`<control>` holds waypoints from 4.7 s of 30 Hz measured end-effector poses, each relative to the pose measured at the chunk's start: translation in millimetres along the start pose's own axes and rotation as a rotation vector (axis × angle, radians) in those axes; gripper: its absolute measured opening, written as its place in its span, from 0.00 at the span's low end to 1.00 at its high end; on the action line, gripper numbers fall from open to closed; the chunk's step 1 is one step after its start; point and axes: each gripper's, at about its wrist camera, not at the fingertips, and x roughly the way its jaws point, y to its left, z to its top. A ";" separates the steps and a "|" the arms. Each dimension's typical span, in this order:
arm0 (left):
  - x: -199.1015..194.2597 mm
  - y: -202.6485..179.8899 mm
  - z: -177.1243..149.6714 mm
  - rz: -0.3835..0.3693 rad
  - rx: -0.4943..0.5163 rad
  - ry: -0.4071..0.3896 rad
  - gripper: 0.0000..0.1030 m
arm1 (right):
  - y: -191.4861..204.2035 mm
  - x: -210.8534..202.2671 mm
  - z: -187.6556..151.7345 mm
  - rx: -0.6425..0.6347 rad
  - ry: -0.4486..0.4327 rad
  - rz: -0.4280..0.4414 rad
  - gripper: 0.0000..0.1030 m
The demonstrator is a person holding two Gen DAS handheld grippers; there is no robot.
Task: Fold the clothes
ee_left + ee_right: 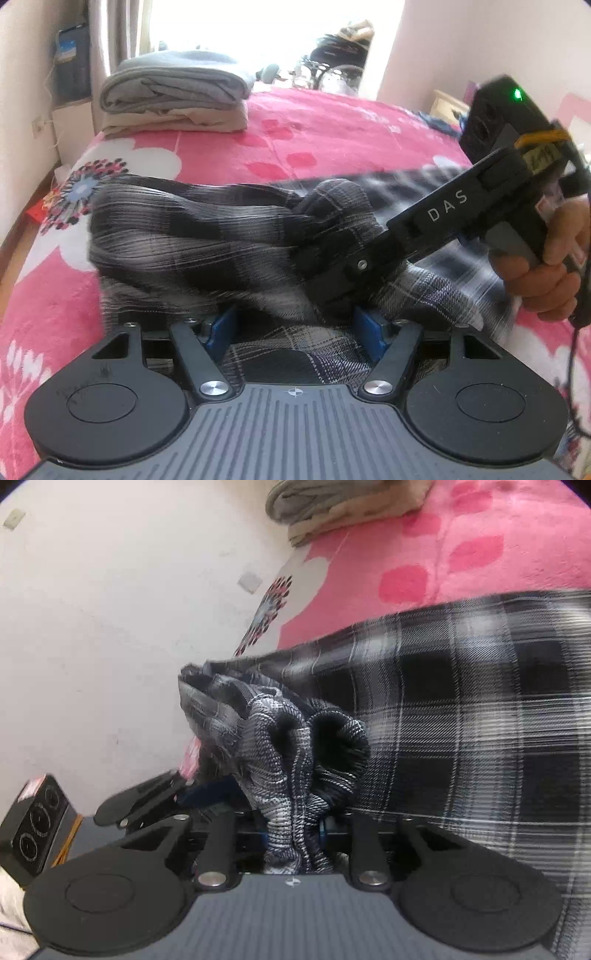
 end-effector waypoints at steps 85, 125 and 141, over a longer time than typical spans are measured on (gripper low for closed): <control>147.5 -115.8 147.5 -0.181 0.271 0.324 0.72 | -252.3 -383.8 -53.1 0.262 -0.673 -0.713 0.40; 102.5 -169.2 66.1 -0.366 0.622 0.101 0.73 | -127.3 -245.4 -195.3 0.497 -0.416 -0.333 0.40; 111.4 -191.3 36.2 -0.320 0.783 0.096 0.73 | -129.0 -267.5 -186.7 0.553 -0.529 -0.084 0.02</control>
